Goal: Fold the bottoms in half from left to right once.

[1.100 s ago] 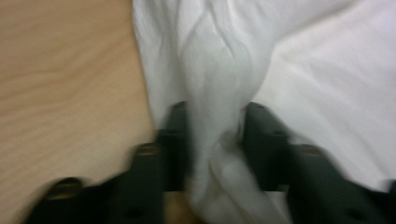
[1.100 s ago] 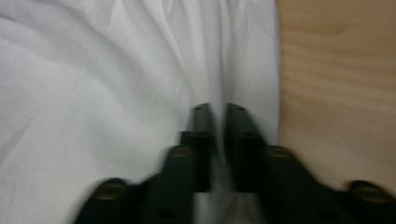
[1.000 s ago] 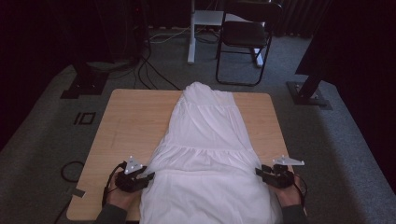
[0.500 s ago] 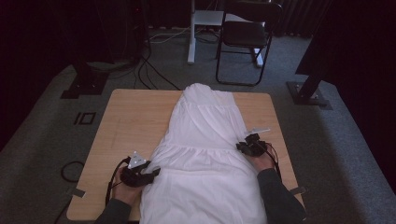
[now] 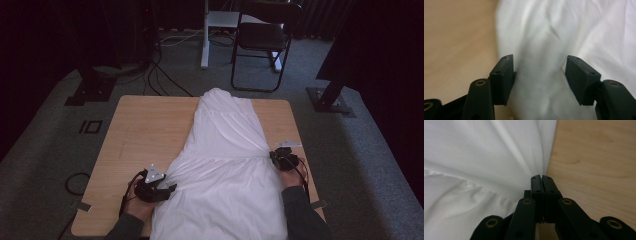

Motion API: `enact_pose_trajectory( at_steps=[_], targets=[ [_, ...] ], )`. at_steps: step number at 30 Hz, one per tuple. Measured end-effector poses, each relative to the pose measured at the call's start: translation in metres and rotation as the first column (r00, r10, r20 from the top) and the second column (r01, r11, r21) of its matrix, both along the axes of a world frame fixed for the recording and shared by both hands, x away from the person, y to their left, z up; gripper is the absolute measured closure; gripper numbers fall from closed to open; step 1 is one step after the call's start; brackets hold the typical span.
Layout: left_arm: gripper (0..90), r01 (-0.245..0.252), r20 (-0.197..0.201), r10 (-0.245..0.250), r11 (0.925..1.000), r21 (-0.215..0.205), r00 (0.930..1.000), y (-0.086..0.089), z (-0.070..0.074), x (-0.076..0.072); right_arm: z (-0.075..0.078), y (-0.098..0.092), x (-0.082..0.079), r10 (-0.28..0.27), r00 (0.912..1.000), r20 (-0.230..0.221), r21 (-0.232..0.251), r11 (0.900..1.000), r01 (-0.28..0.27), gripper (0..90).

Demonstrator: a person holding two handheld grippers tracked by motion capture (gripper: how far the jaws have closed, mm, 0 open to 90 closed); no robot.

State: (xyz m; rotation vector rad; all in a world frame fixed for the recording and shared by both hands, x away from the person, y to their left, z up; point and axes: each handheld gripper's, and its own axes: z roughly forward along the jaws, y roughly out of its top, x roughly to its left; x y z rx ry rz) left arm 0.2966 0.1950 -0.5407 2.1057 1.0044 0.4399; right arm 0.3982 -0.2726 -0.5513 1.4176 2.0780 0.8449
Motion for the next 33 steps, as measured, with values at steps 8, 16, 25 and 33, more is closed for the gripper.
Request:
enact_pose_trajectory(
  at_steps=[8, 16, 25, 33],
  targets=[
    [37.1, -0.033, 0.014, 0.034, 0.9989, -0.033, 0.9993, -0.021, 0.032, 0.073, -0.004, -0.001, 0.002, -0.006, 0.9996, -0.027, 0.03, 1.0, 0.006, 86.3],
    [48.9, -0.028, -0.076, 0.031, 0.9988, 0.039, 0.9966, -0.054, 0.007, 0.119, -0.005, -0.005, 0.003, 0.002, 0.9995, -0.032, 0.062, 0.998, 0.0, 86.3],
    [86.3, -0.035, -0.08, 0.038, 0.9984, 0.044, 0.996, -0.038, 0.0, 0.101, -0.007, 0.0, -0.008, 0.019, 0.9995, -0.026, 0.101, 0.995, -0.016, 87.0],
    [86.0, -0.024, -0.057, 0.024, 0.9997, 0.011, 0.9981, -0.006, -0.008, 0.034, -0.007, 0.015, -0.059, 0.132, 0.9904, -0.04, 0.1, 0.987, -0.128, 86.4]
  ],
)
